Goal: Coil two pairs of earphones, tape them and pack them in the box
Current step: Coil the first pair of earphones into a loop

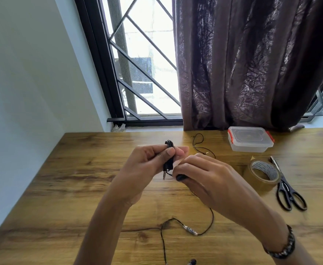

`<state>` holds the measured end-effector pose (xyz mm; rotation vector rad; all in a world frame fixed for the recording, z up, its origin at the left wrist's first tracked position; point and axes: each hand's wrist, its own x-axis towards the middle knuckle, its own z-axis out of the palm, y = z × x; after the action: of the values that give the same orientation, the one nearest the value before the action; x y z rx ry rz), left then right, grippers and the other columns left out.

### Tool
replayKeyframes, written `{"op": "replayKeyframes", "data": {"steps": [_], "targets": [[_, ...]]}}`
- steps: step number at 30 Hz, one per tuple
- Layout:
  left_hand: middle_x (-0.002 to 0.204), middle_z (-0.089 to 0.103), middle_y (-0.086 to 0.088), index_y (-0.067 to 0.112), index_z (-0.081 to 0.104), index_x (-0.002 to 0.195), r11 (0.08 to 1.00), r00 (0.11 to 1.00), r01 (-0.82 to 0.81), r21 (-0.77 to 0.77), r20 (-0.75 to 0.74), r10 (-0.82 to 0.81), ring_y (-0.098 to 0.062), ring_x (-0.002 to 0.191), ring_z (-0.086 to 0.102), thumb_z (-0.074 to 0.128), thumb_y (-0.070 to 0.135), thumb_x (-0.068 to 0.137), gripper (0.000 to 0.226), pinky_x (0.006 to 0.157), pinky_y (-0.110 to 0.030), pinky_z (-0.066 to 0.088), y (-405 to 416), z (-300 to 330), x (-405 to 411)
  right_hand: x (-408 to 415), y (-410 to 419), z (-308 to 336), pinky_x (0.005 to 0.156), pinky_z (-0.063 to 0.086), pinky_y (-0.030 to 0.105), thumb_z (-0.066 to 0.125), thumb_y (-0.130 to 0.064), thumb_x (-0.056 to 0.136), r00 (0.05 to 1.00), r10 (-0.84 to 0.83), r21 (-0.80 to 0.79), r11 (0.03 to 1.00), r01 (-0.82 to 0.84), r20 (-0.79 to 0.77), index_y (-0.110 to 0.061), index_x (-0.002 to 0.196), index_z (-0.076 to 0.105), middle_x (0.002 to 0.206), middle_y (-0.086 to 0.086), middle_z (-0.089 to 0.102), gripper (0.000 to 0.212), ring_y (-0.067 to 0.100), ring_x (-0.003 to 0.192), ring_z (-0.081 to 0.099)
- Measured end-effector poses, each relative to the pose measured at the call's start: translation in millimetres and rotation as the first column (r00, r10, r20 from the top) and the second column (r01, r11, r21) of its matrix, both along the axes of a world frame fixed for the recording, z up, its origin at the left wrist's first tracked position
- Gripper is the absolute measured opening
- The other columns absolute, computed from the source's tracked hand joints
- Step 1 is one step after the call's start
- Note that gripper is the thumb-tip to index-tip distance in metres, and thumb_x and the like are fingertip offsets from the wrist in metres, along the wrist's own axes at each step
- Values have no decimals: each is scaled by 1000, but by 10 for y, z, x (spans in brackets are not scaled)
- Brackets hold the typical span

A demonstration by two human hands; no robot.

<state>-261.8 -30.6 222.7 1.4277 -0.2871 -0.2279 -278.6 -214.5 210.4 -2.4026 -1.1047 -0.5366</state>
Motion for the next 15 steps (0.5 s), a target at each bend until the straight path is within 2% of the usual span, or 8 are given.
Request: {"op": "replayKeyframes", "data": {"steps": [4,7,9,12,15], "targets": [[113,70,-14,-5,65,100,994,999,10,-113,-44,-15,-24,110,65,48,10,89,25,92,-27,52,4,86,-35,-57,56,-65,74,56,25,51,-26,94,1000,-22,24,999,21,19,-19,107,63,102,-8,65,19,9,92,62],[112,69,-19,-4,66,98,980,994,46,-193,-88,-64,-27,108,66,47,10,89,25,86,-24,55,17,150,-61,-84,77,-105,72,55,23,52,-25,94,998,-55,62,997,54,24,-19,106,64,102,-9,65,18,8,92,61],[106,71,-19,1,72,90,973,992,51,-227,-101,-76,-23,102,68,49,11,87,25,81,-19,54,40,174,-63,-99,90,-134,70,56,25,53,-24,94,998,-62,107,993,60,24,-19,106,63,102,-8,65,17,8,91,61],[91,73,-10,11,76,82,970,993,73,-232,-70,-92,-14,90,67,56,20,81,22,85,-21,53,91,177,-47,-118,107,-166,69,56,25,55,-22,92,997,-71,176,982,66,23,-22,108,59,102,-9,65,16,7,89,62],[81,68,0,17,74,81,965,987,153,-212,-7,-158,-12,88,63,56,24,83,19,88,-23,50,148,171,-35,-138,105,-178,68,54,23,55,-22,92,997,-77,208,975,73,9,-22,107,59,102,-10,63,15,5,88,61]]}}
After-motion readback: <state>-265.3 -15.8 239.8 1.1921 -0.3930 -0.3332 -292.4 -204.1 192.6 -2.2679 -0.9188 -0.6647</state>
